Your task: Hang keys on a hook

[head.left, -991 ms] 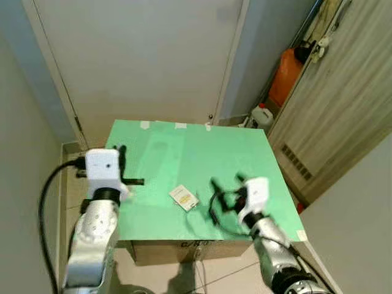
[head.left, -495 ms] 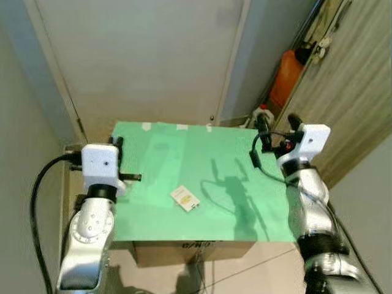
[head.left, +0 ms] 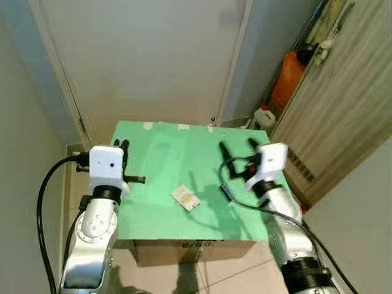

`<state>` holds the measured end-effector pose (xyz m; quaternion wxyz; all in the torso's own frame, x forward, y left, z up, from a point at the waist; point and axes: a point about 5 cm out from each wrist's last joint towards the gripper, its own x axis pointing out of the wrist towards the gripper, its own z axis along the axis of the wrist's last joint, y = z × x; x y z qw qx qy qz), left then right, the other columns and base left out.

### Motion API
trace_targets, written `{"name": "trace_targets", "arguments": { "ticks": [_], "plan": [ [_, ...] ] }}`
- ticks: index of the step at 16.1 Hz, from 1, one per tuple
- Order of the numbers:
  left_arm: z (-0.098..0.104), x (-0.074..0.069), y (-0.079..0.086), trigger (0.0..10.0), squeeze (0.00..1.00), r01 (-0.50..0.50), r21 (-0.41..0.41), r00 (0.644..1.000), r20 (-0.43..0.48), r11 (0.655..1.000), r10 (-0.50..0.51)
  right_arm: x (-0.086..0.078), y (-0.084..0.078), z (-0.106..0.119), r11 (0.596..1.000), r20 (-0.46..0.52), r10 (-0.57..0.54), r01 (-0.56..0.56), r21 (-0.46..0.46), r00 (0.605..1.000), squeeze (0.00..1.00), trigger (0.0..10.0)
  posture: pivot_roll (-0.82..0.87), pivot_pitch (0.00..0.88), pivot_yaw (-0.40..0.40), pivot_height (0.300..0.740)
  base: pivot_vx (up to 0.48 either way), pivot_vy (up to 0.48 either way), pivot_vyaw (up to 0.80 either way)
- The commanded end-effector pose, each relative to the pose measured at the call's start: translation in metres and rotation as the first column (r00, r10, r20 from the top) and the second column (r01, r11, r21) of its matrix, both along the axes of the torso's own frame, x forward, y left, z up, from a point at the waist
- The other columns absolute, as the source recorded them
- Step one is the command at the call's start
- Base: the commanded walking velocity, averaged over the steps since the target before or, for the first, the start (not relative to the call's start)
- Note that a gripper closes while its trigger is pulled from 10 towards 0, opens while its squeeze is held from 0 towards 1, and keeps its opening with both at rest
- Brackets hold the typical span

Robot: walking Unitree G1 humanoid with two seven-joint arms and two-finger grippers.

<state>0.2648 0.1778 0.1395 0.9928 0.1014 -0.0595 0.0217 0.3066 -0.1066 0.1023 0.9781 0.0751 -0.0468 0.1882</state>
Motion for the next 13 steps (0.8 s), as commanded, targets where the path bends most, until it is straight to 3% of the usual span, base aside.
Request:
{"name": "trace_targets", "arguments": {
  "ticks": [1, 5, 7, 13],
  "plan": [
    [0.001, 0.002, -0.006, 0.0, 0.0, 0.019, 0.01, 1.0, 0.006, 1.0, -0.019, 0.001, -0.006, 0.002, 1.0, -0.004, -0.006, 0.006, -0.02, 1.0, 0.0, 10.0, 0.09, 0.0, -0.084, 0.74, 0.0, 0.0, -0.78],
    [0.001, 0.004, -0.014, 0.0, 0.0, 0.059, 0.025, 0.998, 0.003, 0.998, -0.059, 0.003, -0.01, 0.002, 1.0, -0.03, -0.004, 0.003, -0.025, 1.0, 0.0, 10.0, 0.09, 0.0, -0.082, 0.74, 0.0, 0.0, -0.77],
    [0.002, 0.005, -0.02, 0.0, 0.0, 0.104, 0.068, 0.995, 0.001, 0.992, -0.105, 0.004, -0.012, 0.0, 0.999, -0.05, 0.006, -0.008, -0.033, 0.999, 0.0, 10.0, 0.09, 0.0, -0.081, 0.74, 0.0, -0.48, -0.76],
    [0.001, 0.005, -0.026, 0.0, 0.0, 0.157, 0.07, 0.988, -0.003, 0.985, -0.157, 0.005, -0.014, -0.004, 0.999, -0.08, 0.014, -0.018, -0.042, 0.997, 0.0, 10.0, 0.09, 0.0, -0.083, 0.74, 0.0, -0.48, -0.72]
  ]
}}
